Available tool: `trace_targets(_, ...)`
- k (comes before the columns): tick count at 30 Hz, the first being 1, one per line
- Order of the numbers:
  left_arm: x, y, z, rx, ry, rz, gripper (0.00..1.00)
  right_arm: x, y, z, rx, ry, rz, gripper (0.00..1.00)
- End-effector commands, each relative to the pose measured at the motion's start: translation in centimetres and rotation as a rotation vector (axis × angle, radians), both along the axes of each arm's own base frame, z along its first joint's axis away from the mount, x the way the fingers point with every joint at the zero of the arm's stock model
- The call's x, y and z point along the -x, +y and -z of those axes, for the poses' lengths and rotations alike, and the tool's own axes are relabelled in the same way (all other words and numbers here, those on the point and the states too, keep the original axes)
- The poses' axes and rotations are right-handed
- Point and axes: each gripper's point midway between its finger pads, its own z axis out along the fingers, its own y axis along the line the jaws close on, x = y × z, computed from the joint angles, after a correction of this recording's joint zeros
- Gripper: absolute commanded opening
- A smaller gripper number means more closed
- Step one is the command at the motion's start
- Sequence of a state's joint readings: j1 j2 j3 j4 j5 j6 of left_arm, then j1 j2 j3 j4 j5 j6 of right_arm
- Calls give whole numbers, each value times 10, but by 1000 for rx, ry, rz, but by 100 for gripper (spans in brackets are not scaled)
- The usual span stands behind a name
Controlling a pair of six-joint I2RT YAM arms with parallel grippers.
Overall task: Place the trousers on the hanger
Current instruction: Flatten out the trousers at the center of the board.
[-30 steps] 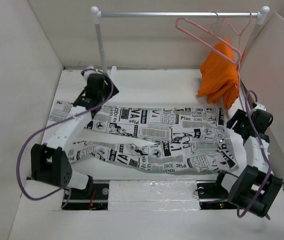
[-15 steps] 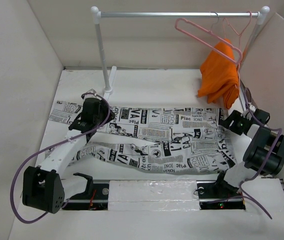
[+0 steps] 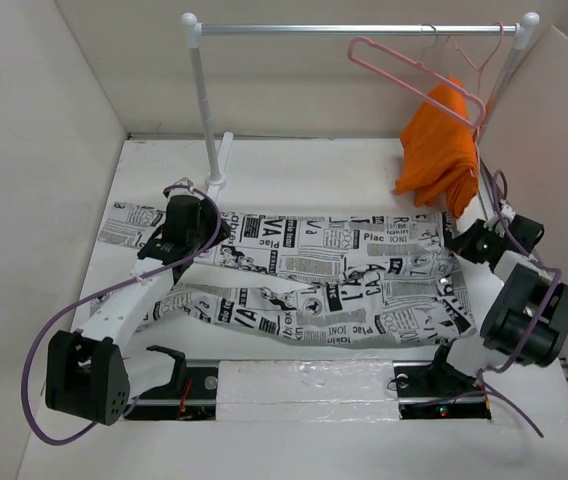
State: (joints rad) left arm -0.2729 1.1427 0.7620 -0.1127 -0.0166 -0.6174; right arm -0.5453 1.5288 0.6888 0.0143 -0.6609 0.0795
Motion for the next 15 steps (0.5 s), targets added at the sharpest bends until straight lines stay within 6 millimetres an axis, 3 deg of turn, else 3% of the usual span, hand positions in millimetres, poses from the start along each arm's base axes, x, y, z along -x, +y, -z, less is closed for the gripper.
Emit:
trace_targets(1, -11, 0, -15, -13, -34, 1, 42, -12, -30, -69, 144, -158, 89, 0)
trace_targets(2, -10, 0, -12, -19, -18, 2, 42, -7, -39, -72, 167, -133, 120, 0)
trace_targets(3, -10, 1, -9, -28, -7, 6, 43, -11, -58, -87, 224, -134, 176, 0)
trace_targets(5, -11, 2, -8, -39, 5, 4, 44, -4, -76, -86, 265, -61, 241, 0)
trace_targets(6, -11, 3, -7, -48, 10, 0, 44, -7, -88, -99, 290, -63, 272, 0)
trace_targets(8, -11, 6, -2, -69, 32, -8, 47, 1, -105, -92, 296, 14, 328, 0)
trace_targets(11, -12, 14, 1, -111, 61, -37, 55, 4, -129, -100, 316, 37, 418, 0)
trace_targets(12, -13, 19, 1, -127, 63, -58, 57, 4, -136, -98, 327, 51, 442, 9)
trace_targets(14, -14, 27, 4, -142, 87, -93, 69, -8, -137, -106, 328, 29, 427, 35)
trace_targets(15, -15, 35, 9, -142, 117, -125, 73, -16, -127, -102, 307, 70, 366, 62)
